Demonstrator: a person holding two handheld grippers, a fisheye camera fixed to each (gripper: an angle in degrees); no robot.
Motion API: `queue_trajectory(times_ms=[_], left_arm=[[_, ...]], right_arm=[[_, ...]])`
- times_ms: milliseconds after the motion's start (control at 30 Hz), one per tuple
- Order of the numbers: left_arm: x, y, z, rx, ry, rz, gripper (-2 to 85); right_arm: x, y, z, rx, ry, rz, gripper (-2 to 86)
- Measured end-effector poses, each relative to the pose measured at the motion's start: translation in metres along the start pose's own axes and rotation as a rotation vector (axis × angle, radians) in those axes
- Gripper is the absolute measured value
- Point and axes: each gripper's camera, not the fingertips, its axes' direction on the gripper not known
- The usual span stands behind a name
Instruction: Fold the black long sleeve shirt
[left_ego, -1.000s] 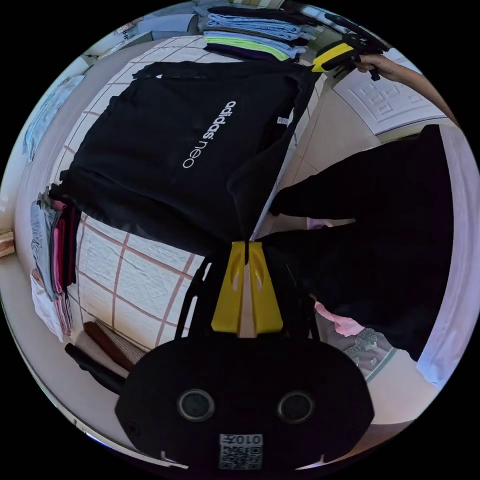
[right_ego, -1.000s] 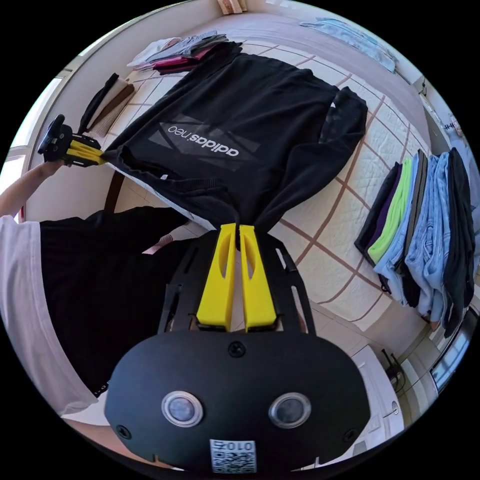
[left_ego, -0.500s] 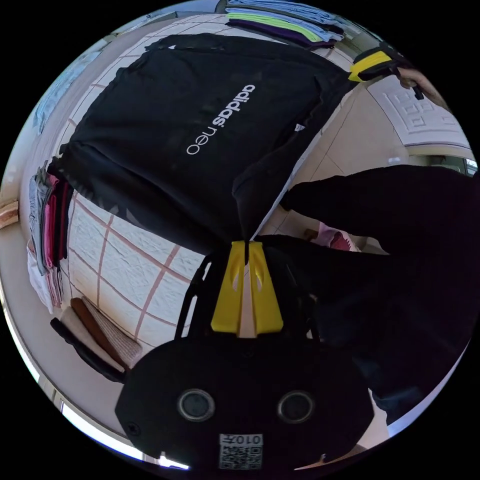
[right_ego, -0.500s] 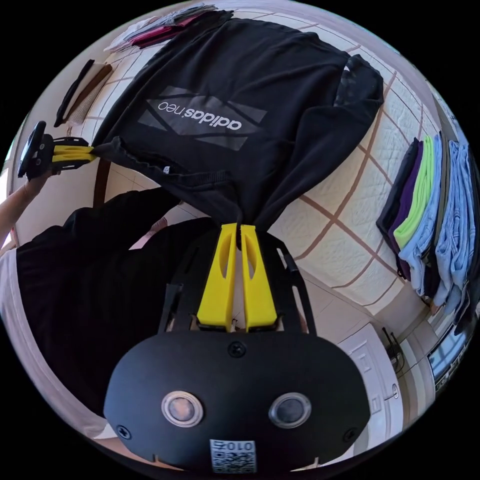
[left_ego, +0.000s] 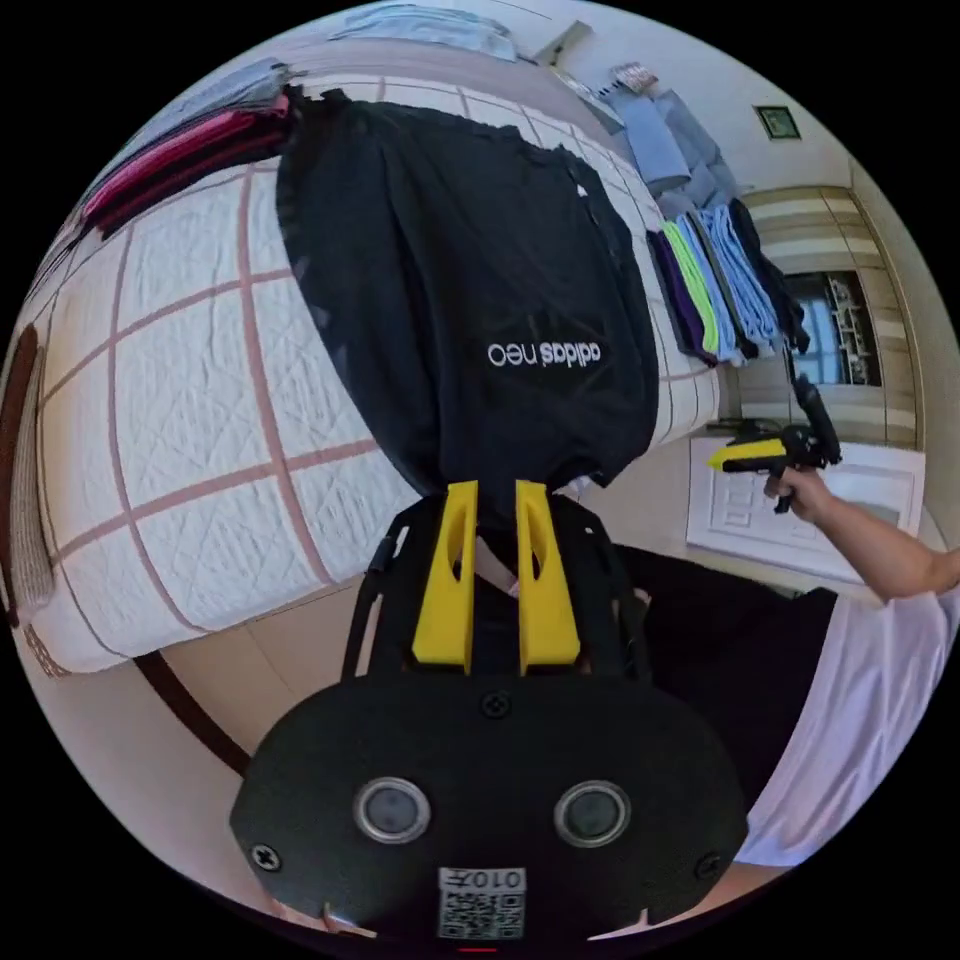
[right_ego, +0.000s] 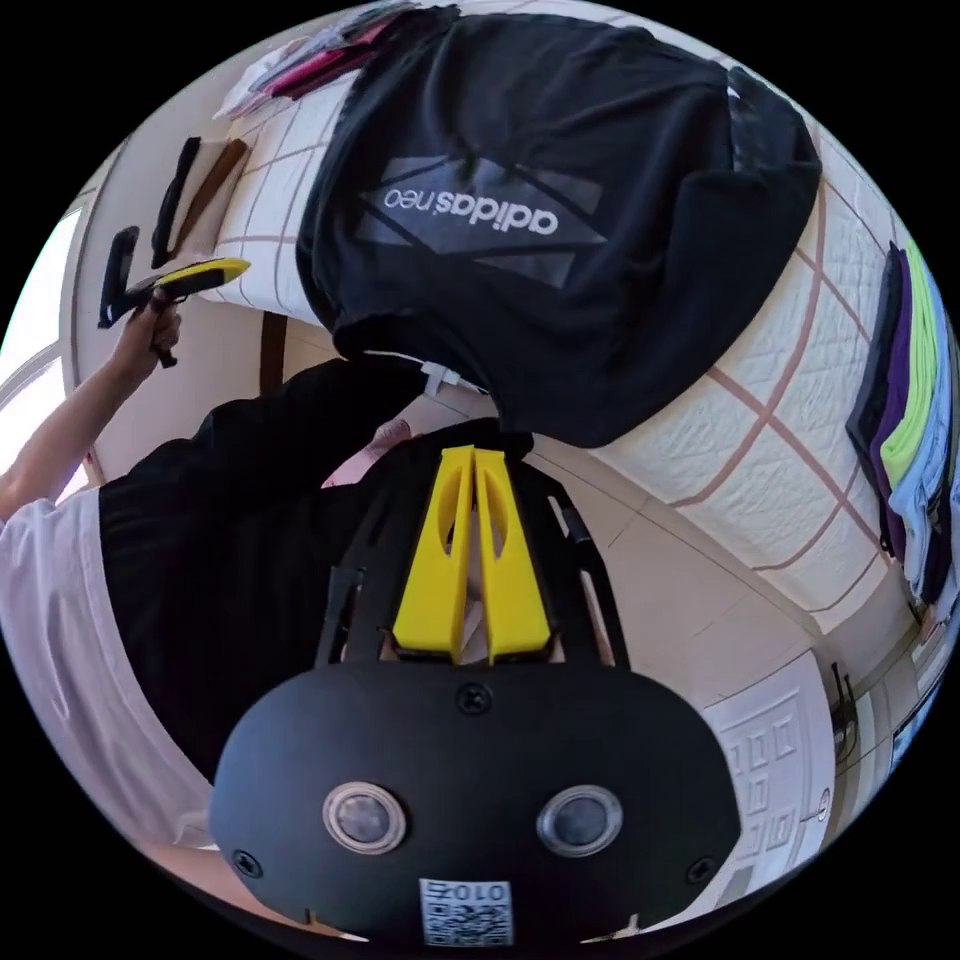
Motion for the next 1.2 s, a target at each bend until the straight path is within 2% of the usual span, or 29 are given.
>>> queue_trajectory(times_ms=[67,167,233,400,633,800,900,933,967,1067,1200], left_arm=[[-0.048,-0.009,-0.024,0.198,0.05,-0.164,7.5],[-0.095,-0.038,-0.048,0.367,0.031,-0.262,8.4],[-0.118,-0.061,-0.056,0.415,0.001,-0.287,8.7],[-0.162,-0.123,-0.048,0.418,-0.124,-0.302,9.5],[-0.204,-0.181,-0.014,0.407,-0.221,-0.298,8.5],[-0.219,-0.199,0.016,0.321,-0.169,-0.228,4.0],[-0.216,-0.186,0.025,0.308,-0.121,-0.153,1.0],[-0.218,-0.173,0.022,0.334,-0.042,-0.144,0.6],[-0.221,-0.154,0.012,0.404,0.057,-0.143,0.4],[-0.226,-0.08,-0.032,0.616,0.17,-0.124,0.0],[-0.244,0.031,-0.095,0.709,0.01,-0.238,-0.1]], right_arm=[[-0.014,0.007,-0.014,0.101,-0.003,-0.042,1.0],[-0.041,0.022,-0.038,0.256,0.013,-0.091,1.0],[-0.054,0.03,-0.048,0.308,0.01,-0.089,1.0],[-0.081,0.056,-0.062,0.435,-0.01,-0.04,1.0],[-0.087,0.06,-0.05,0.44,-0.043,0.017,1.0],[-0.083,0.04,-0.044,0.402,-0.064,-0.001,1.1],[-0.081,0.021,-0.044,0.383,-0.075,-0.036,1.2],[-0.081,0.017,-0.045,0.383,-0.077,-0.044,1.2],[-0.082,0.01,-0.048,0.382,-0.079,-0.06,1.3],[-0.088,-0.007,-0.06,0.378,-0.072,-0.124,1.3],[-0.094,-0.022,-0.074,0.367,-0.041,-0.171,1.5]])
